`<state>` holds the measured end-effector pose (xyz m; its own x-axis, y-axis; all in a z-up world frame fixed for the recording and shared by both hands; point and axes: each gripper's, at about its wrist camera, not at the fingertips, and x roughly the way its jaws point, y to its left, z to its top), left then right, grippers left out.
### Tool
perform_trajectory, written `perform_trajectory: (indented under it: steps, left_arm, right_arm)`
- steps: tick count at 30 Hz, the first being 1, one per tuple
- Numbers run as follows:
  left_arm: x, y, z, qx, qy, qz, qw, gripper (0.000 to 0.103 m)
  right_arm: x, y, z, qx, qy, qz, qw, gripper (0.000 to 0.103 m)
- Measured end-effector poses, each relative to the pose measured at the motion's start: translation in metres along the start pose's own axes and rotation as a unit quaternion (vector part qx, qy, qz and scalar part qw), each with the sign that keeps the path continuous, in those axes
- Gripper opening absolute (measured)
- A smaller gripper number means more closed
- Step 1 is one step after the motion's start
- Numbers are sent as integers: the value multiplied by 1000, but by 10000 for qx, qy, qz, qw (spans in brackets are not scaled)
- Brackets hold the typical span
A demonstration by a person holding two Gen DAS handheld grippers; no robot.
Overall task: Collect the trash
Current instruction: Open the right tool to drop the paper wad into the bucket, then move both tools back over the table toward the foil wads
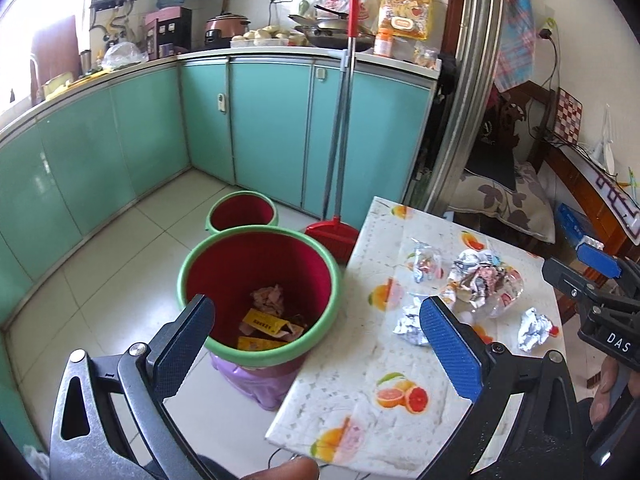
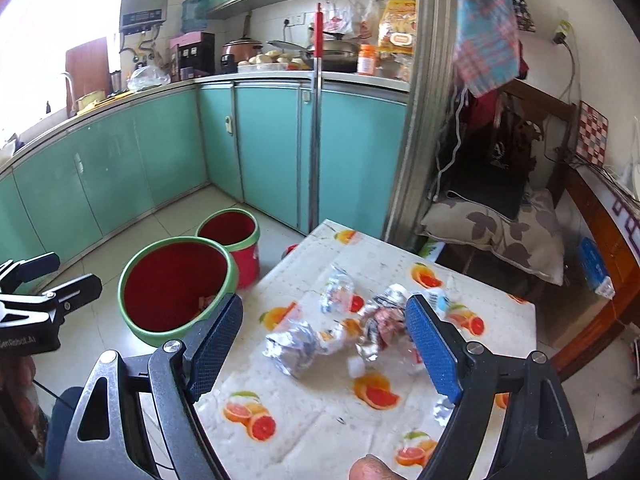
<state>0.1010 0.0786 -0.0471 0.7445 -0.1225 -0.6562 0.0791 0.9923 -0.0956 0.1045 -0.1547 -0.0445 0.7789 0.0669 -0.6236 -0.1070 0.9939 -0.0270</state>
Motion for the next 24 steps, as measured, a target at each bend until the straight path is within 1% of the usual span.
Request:
perform_trajectory:
  steps: [4, 8, 11, 14, 18, 24]
  left_arm:
    - [5, -33, -4, 259, 64, -85, 9996, 103]
    - [14, -65, -10, 458, 192, -250, 9985, 103]
    - [24, -88, -14, 667, 343, -400, 9964, 103]
    - [39, -106, -20, 815, 507, -568, 9938, 103]
    - [66, -122, -29, 952, 870, -694, 9892, 103]
    - [118, -137, -43, 1214, 1346, -592, 9817, 103]
  right_arm:
    - [-12, -47, -22, 178, 142, -356, 9991, 84]
    - [-22, -93, -39, 445, 269, -591, 9969, 84]
    - [-28, -119, -49, 614, 290, -745, 9949, 84]
    - [-30, -134, -55, 781, 331, -862, 9927, 84]
    - [-27, -151, -65, 919, 455, -950, 9902, 84]
    - [-12, -164, -80, 1070, 703, -1039, 9863, 84]
